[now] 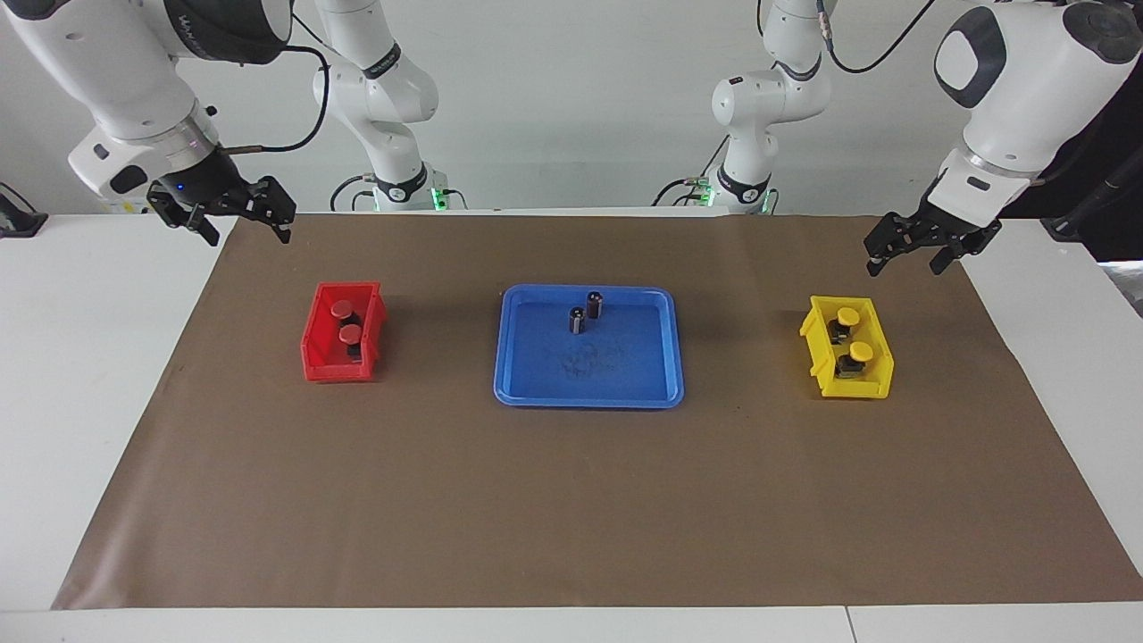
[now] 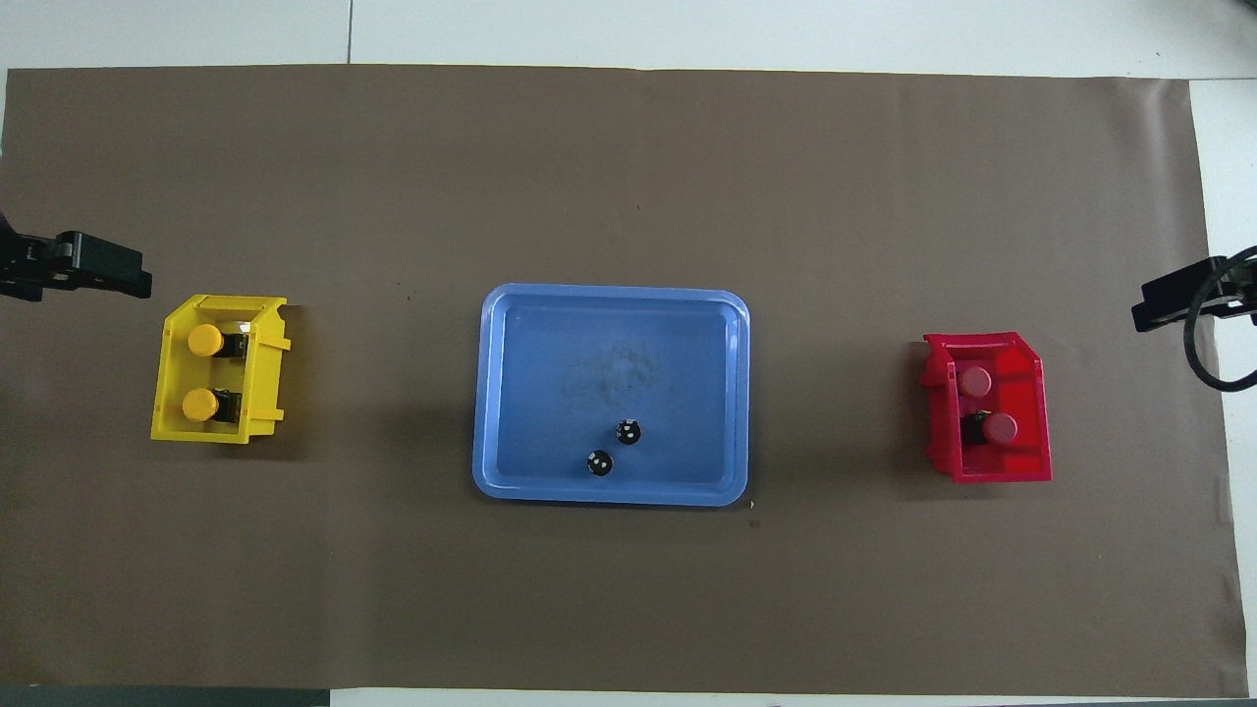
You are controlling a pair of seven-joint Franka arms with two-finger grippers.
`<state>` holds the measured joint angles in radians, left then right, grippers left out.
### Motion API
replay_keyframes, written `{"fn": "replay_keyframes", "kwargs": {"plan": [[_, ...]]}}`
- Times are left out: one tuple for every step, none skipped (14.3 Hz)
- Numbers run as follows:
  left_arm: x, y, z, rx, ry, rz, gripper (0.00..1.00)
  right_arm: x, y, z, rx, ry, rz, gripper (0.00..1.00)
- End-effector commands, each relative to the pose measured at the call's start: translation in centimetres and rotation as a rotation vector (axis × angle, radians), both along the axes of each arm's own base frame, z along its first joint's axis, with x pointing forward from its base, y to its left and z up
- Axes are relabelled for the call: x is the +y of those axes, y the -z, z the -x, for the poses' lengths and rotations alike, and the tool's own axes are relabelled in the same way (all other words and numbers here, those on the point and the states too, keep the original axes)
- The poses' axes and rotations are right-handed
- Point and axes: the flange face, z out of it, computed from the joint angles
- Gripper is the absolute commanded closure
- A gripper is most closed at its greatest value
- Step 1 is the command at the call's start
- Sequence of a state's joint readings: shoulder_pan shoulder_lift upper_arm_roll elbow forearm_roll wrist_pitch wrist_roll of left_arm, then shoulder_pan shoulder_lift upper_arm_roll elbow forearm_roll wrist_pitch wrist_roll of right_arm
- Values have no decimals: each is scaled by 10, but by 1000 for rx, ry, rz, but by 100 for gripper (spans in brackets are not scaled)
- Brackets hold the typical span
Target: Sort red and yellow buttons by color
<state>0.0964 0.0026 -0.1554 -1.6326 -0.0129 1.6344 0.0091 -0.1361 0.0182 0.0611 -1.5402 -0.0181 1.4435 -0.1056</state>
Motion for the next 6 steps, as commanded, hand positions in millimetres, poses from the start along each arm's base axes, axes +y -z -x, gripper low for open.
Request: {"fn": "replay_keyframes", "kwargs": {"plan": [[-14, -15, 5, 26, 28, 13, 0, 2, 0, 3, 13, 11, 6, 0], [-30, -25, 9, 26, 54, 9, 0, 2, 0, 3, 13, 9, 6, 0], [-32, -27, 11, 33, 61, 1, 0, 2, 1, 3, 14, 9, 6, 0], [-24, -29, 13, 38, 49, 2, 0, 2, 0, 3, 13, 9, 6, 0], [-31, -30, 16, 42, 67, 0, 0, 2, 0, 3, 14, 9, 6, 0], [-29, -30, 15, 41, 64, 0, 0, 3, 0, 3, 13, 8, 6, 0]]}}
